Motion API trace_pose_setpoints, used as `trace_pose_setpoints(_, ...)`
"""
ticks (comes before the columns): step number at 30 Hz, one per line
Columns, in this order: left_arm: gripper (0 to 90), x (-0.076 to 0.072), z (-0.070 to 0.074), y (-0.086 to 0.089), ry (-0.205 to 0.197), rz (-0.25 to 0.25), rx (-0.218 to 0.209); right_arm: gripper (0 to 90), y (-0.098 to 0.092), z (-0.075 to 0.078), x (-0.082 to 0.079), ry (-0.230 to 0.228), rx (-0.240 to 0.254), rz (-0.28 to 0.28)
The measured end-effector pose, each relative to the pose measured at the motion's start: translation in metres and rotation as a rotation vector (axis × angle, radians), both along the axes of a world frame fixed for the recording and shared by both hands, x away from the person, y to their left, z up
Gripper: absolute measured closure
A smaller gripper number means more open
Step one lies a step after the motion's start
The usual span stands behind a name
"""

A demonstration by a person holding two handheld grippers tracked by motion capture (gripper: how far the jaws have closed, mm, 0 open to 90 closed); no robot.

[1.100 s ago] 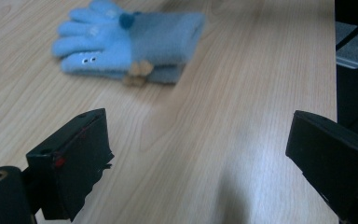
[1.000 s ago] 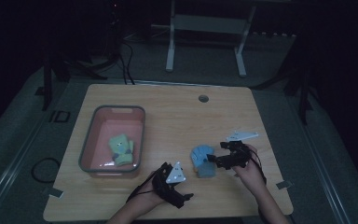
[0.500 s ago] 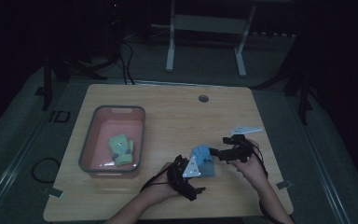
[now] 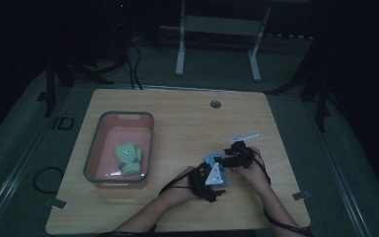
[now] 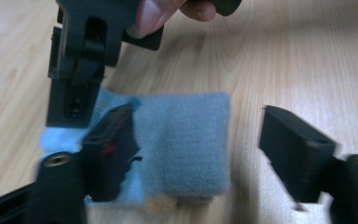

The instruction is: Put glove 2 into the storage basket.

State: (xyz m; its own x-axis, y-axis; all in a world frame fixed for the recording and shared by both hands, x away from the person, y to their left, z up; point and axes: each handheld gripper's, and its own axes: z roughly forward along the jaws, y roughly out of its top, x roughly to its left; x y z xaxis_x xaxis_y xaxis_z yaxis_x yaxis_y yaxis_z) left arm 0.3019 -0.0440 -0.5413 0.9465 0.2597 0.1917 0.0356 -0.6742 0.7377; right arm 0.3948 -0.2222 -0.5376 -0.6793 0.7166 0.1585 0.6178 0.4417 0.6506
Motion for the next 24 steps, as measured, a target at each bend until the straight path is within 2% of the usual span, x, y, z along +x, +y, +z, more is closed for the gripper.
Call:
trace_pose_setpoints(3,34.4,0.002,-0.007,-0.003,-0.001,-0.009,0.031,34.4,0.001,-0.009,-0.002,0.000,-0.026,0.015)
trace_pose_setpoints(5,36.2,0.003,-0.010,-0.003,-0.006,-0.008,0.045,36.8,0.003,-0.010,-0.006,-0.019,-0.034,0.031)
trace_pose_setpoints(7,39.5,0.003,-0.013,-0.004,-0.008,-0.006,0.053,43.5,0.004,-0.010,-0.009,-0.032,-0.050,0.051)
trace_pose_setpoints(10,42.9,0.001,-0.014,-0.005,-0.029,-0.003,0.072,56.1,0.004,-0.010,-0.010,-0.023,-0.033,0.076)
trace_pose_setpoints(12,46.7,0.001,-0.014,-0.005,-0.038,0.000,0.078,64.9,0.004,-0.010,-0.010,0.001,-0.013,0.091)
trace_pose_setpoints(15,56.5,0.001,-0.014,-0.004,-0.048,0.007,0.090,72.2,0.004,-0.010,-0.008,0.033,0.007,0.093)
trace_pose_setpoints(18,65.2,0.001,-0.013,-0.003,-0.058,0.011,0.095,75.8,0.004,-0.010,-0.007,0.059,0.025,0.087)
trace_pose_setpoints(20,71.7,0.002,-0.010,-0.002,-0.044,0.013,0.082,77.6,0.004,-0.010,-0.006,0.082,0.037,0.078)
trace_pose_setpoints(24,75.5,0.004,-0.007,-0.001,-0.031,0.011,0.090,80.6,0.002,-0.008,-0.003,0.114,0.071,0.068)
